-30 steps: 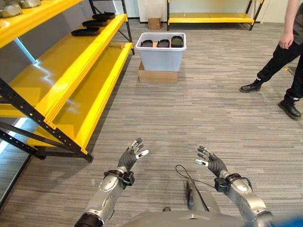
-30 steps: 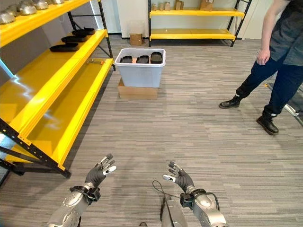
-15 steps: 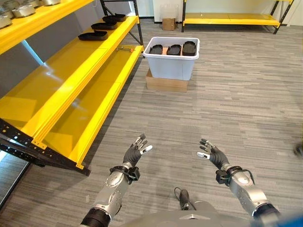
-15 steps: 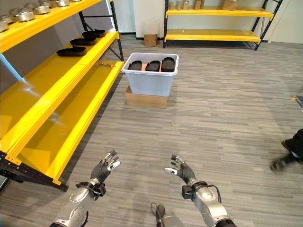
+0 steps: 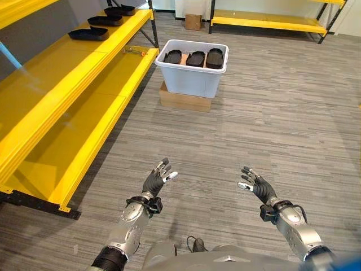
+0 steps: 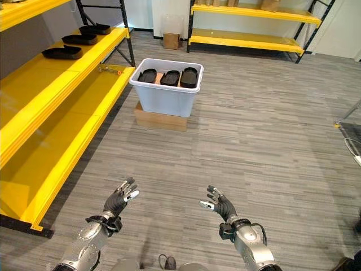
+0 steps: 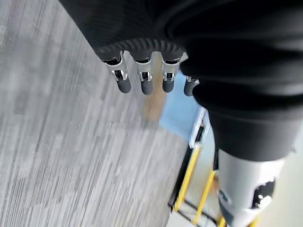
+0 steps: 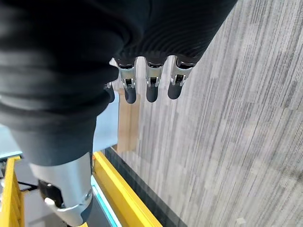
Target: Move parts from the plastic box to the shelf.
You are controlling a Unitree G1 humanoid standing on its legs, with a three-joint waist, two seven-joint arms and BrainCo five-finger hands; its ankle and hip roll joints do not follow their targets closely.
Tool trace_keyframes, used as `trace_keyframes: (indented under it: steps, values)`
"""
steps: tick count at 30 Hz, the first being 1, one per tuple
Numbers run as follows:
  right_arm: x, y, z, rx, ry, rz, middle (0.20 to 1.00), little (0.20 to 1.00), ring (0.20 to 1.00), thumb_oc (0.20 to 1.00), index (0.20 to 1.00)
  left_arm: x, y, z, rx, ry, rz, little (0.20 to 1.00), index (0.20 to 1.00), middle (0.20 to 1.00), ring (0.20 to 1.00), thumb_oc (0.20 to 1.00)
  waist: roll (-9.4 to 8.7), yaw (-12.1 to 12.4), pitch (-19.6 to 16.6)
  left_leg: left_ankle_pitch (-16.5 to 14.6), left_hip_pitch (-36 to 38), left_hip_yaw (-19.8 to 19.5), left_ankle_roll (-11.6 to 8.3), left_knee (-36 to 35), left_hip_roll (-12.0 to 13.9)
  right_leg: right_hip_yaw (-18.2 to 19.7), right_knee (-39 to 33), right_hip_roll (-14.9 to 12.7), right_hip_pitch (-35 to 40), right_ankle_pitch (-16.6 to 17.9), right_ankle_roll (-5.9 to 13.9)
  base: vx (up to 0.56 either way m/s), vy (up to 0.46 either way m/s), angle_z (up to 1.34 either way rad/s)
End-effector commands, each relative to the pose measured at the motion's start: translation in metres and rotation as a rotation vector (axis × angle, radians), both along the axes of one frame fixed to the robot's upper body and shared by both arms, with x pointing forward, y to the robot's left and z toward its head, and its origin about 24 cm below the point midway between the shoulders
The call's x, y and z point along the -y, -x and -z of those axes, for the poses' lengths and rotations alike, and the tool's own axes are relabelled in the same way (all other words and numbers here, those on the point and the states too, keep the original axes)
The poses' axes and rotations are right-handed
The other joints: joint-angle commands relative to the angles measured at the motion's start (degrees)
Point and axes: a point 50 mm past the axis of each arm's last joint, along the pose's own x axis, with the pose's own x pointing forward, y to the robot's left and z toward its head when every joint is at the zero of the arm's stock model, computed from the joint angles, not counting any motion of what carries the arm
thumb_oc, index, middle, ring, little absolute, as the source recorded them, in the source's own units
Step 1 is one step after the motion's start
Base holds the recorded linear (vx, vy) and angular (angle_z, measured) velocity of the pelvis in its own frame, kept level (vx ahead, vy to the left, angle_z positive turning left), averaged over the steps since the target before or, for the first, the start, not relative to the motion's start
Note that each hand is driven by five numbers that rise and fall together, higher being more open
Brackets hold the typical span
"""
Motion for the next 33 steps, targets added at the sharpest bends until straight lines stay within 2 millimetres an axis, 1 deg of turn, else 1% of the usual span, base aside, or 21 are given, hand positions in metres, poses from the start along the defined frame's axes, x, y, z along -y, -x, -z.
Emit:
trace_keyframes:
  steps: [1,2,3,4,6,7,8,9,12,13,15,18,20,22,23,24,27,29,31,32,33]
  values:
    - [0.007,-0.001,-0.01,0.076,-0.011,0.026,1.0,1.0,1.0,1.0,1.0,-0.002,-0.004,-0.015,0.103,-0.001,-0.001,1.0,1.0,1.0,1.0,1.0,0.15,1.5,-0.3,7.2,4.0,1.3,1.42,-20.0,-0.1,1.5,-0.8,-2.4,1.9,3.7,7.02,0.26,0.069,-0.19]
    - [0.005,0.0,-0.009,0.072,-0.002,0.012,1.0,1.0,1.0,1.0,1.0,-0.003,-0.003,-0.015,0.103,-0.009,-0.003,1.0,1.0,1.0,1.0,1.0,0.87,2.4,-0.3,11.7,3.3,-0.4,0.69,-28.1,-0.3,2.3,-1.6,-1.3,3.7,3.2,7.19,0.36,0.095,-0.12]
    - [0.004,0.0,-0.009,0.071,0.007,0.003,1.0,1.0,1.0,1.0,1.0,-0.004,-0.003,-0.016,0.106,-0.007,-0.005,1.0,1.0,1.0,1.0,1.0,1.39,2.9,-0.4,13.6,3.2,-2.1,0.4,-31.5,-0.6,3.0,-1.9,-0.7,4.8,3.0,7.25,0.29,0.076,-0.33]
    - [0.004,0.0,-0.008,0.068,0.014,-0.006,1.0,1.0,1.0,1.0,1.0,-0.006,-0.002,-0.016,0.104,-0.009,-0.004,1.0,1.0,1.0,1.0,1.0,1.71,3.4,-0.3,15.0,4.1,-3.6,0.26,-33.4,-0.9,3.9,-2.2,-0.3,5.8,2.6,7.24,0.26,0.08,-0.29]
    - [0.002,0.001,-0.006,0.059,0.015,-0.015,1.0,1.0,1.0,1.0,1.0,-0.006,-0.001,-0.015,0.1,-0.012,-0.002,1.0,1.0,1.0,1.0,1.0,1.96,3.6,-0.6,15.8,4.8,-4.1,0.21,-34.0,-1.0,4.3,-2.2,-0.2,6.6,1.9,7.45,0.17,0.065,-0.56]
    - [0.001,0.002,-0.005,0.051,0.012,-0.021,1.0,1.0,1.0,1.0,1.0,-0.006,0.0,-0.014,0.095,-0.008,-0.002,1.0,1.0,1.0,1.0,1.0,2.27,3.4,-1.1,15.4,6.1,-3.8,0.59,-35.1,-0.7,4.6,-1.9,-0.2,7.2,1.0,7.53,0.37,0.165,-1.06]
    - [-0.002,0.006,-0.001,0.034,-0.015,-0.011,1.0,1.0,1.0,1.0,1.0,-0.007,0.001,-0.015,0.102,-0.013,0.0,1.0,1.0,1.0,1.0,1.0,2.19,3.3,-3.0,15.3,8.2,-2.6,0.95,-35.6,-1.2,4.2,-1.3,-1.6,8.6,-0.7,7.8,0.45,0.214,-0.92]
    - [-0.004,0.006,-0.001,0.035,-0.028,-0.011,1.0,1.0,1.0,1.0,1.0,-0.009,0.001,-0.015,0.103,-0.014,-0.009,1.0,1.0,1.0,1.0,1.0,1.96,3.4,-3.5,14.2,8.3,-2.1,1.58,-34.4,-1.6,4.1,-0.8,-2.1,9.0,-1.1,8.04,0.45,0.219,-0.74]
    - [-0.011,0.005,0.0,0.029,-0.041,-0.024,1.0,1.0,1.0,1.0,1.0,-0.013,0.003,-0.014,0.097,-0.017,-0.025,1.0,1.0,1.0,1.0,1.0,1.31,4.0,-4.7,10.6,8.1,-0.8,3.05,-30.9,-3.0,4.0,0.7,-4.5,9.7,-1.0,9.36,0.23,0.144,-0.04]
    - [-0.011,0.005,0.0,0.029,-0.042,-0.024,1.0,1.0,1.0,1.0,1.0,-0.013,0.003,-0.014,0.097,-0.017,-0.025,1.0,1.0,1.0,1.0,1.0,1.27,4.1,-4.7,10.5,8.0,-0.8,3.08,-30.7,-3.1,4.1,0.7,-4.5,9.8,-1.0,9.39,0.23,0.164,0.08]
    - [-0.015,0.005,0.001,0.023,-0.045,-0.044,1.0,1.0,1.0,1.0,1.0,-0.015,0.004,-0.015,0.098,-0.019,-0.03,1.0,1.0,1.0,1.0,1.0,1.04,4.7,-5.7,8.2,9.2,0.6,4.27,-29.7,-4.0,4.2,2.7,-6.3,9.5,0.1,10.77,0.27,0.188,-0.06]
    - [-0.02,0.004,0.001,0.026,-0.059,-0.055,1.0,1.0,1.0,1.0,1.0,-0.017,0.003,-0.017,0.103,-0.028,-0.028,1.0,1.0,1.0,1.0,1.0,1.1,4.8,-6.6,6.2,10.8,0.9,5.49,-29.7,-5.3,4.3,6.8,-7.5,8.5,2.1,12.44,0.21,0.17,-0.08]
    - [-0.025,0.004,0.001,0.025,-0.069,-0.068,1.0,1.0,1.0,1.0,1.0,-0.017,0.001,-0.02,0.111,-0.051,-0.02,1.0,1.0,1.0,1.0,1.0,1.4,4.2,-5.9,5.2,12.8,1.1,6.71,-30.3,-6.4,3.8,19.6,-8.4,3.1,9.5,15.79,0.16,0.216,-0.14]
    - [-0.027,0.004,0.0,0.03,-0.073,-0.073,1.0,1.0,1.0,1.0,1.0,-0.018,-0.003,-0.023,0.123,-0.066,-0.01,1.0,1.0,1.0,1.0,1.0,3.08,2.6,-4.1,4.6,15.7,0.0,7.21,-31.4,-5.6,2.0,30.3,-7.9,-3.0,12.7,16.17,0.1,0.161,0.17]
    - [-0.027,0.004,0.0,0.03,-0.073,-0.073,1.0,1.0,1.0,1.0,1.0,-0.018,-0.003,-0.023,0.123,-0.066,-0.011,1.0,1.0,1.0,1.0,1.0,3.03,2.6,-4.0,4.7,15.8,-0.1,7.21,-31.4,-5.7,1.9,30.4,-7.9,-2.9,12.7,16.18,0.14,0.134,0.25]
    - [-0.028,0.005,0.0,0.031,-0.079,-0.07,1.0,1.0,1.0,1.0,1.0,-0.018,-0.003,-0.023,0.12,-0.071,-0.005,1.0,1.0,1.0,1.0,1.0,3.51,2.3,-3.7,4.2,17.0,-0.5,7.5,-31.8,-5.6,0.7,31.8,-8.6,-4.4,12.0,15.33,0.14,0.087,0.36]
    - [-0.027,0.008,0.001,0.021,-0.087,-0.069,1.0,1.0,1.0,1.0,1.0,-0.017,-0.004,-0.022,0.118,-0.067,0.002,1.0,1.0,1.0,1.0,1.0,4.93,1.2,-2.5,3.1,20.0,-1.9,7.5,-32.2,-5.3,-1.1,29.1,-8.0,-10.2,7.5,12.83,0.18,0.078,0.24]
    - [-0.026,0.008,0.0,0.023,-0.084,-0.071,1.0,1.0,1.0,1.0,1.0,-0.016,-0.002,-0.021,0.112,-0.059,0.004,1.0,1.0,1.0,1.0,1.0,5.19,0.7,-1.5,2.0,21.6,-2.5,7.27,-32.1,-5.5,-2.3,23.0,-8.0,-12.1,6.0,11.84,0.19,0.001,-0.02]
    - [-0.026,0.009,0.001,0.02,-0.081,-0.071,1.0,1.0,1.0,1.0,1.0,-0.015,0.0,-0.018,0.101,-0.049,0.003,1.0,1.0,1.0,1.0,1.0,4.79,0.4,-1.0,1.1,23.4,-2.6,6.88,-32.6,-5.9,-3.6,13.9,-8.3,-12.8,7.2,12.01,0.24,-0.055,0.05]
    - [-0.026,0.008,0.001,0.018,-0.08,-0.075,1.0,1.0,1.0,1.0,1.0,-0.016,0.001,-0.017,0.097,-0.049,0.003,1.0,1.0,1.0,1.0,1.0,4.23,0.1,-0.8,0.5,25.2,-2.8,6.34,-33.6,-6.2,-4.1,5.6,-8.2,-13.9,10.0,12.96,0.23,-0.065,0.06]
    - [-0.026,0.008,0.001,0.017,-0.08,-0.075,1.0,1.0,1.0,1.0,1.0,-0.016,0.001,-0.017,0.097,-0.049,0.003,1.0,1.0,1.0,1.0,1.0,4.34,0.1,-0.8,0.5,25.4,-2.8,6.32,-33.7,-6.1,-4.2,5.4,-8.1,-13.6,10.2,12.94,0.22,-0.065,0.06]
